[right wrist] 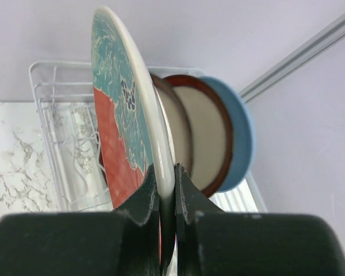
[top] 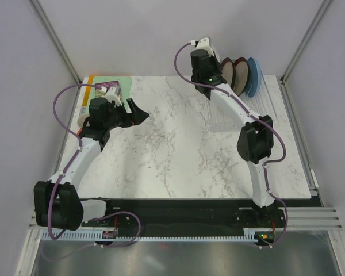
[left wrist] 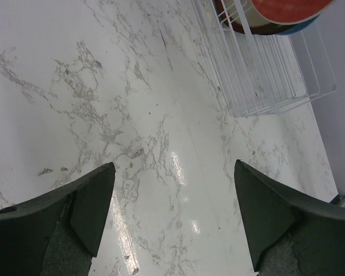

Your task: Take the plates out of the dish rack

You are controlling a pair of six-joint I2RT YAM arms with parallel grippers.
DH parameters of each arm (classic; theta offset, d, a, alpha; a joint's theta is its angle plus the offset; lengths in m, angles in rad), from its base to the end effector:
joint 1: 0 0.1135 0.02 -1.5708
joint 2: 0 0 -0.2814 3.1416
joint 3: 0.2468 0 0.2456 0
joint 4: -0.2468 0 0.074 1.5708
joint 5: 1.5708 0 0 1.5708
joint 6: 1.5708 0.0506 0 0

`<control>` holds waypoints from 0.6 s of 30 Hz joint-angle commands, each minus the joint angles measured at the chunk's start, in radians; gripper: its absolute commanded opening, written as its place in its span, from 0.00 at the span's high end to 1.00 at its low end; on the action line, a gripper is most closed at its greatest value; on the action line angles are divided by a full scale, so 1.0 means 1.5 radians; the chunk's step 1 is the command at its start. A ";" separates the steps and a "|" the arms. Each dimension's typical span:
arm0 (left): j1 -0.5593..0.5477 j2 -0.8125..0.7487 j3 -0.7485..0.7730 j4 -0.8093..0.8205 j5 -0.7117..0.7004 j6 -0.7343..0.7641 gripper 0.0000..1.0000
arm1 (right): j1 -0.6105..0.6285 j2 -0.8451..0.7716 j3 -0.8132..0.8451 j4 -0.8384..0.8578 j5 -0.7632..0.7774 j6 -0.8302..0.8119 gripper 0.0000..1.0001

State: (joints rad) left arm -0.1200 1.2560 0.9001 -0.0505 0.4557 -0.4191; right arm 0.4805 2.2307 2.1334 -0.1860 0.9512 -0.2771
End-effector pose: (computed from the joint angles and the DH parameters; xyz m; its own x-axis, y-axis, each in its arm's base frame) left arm 0.2820 -0.0564 0.3071 -0.5656 -0.2999 -0.7683 0.3051 0.7894 -0.5327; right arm 0.4931 0.2106 0.3435 -0.3546 -0.3640 -0.8613 0.3407 0.8075 -0.4815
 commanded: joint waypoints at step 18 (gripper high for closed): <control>-0.007 0.059 0.007 0.337 0.165 -0.209 0.01 | 0.004 -0.415 -0.162 -0.188 -0.672 0.413 1.00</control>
State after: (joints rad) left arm -0.1234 1.3277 0.9058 0.2356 0.6365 -0.5983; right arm 0.4770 1.6672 1.9343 -0.6144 0.1474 0.1944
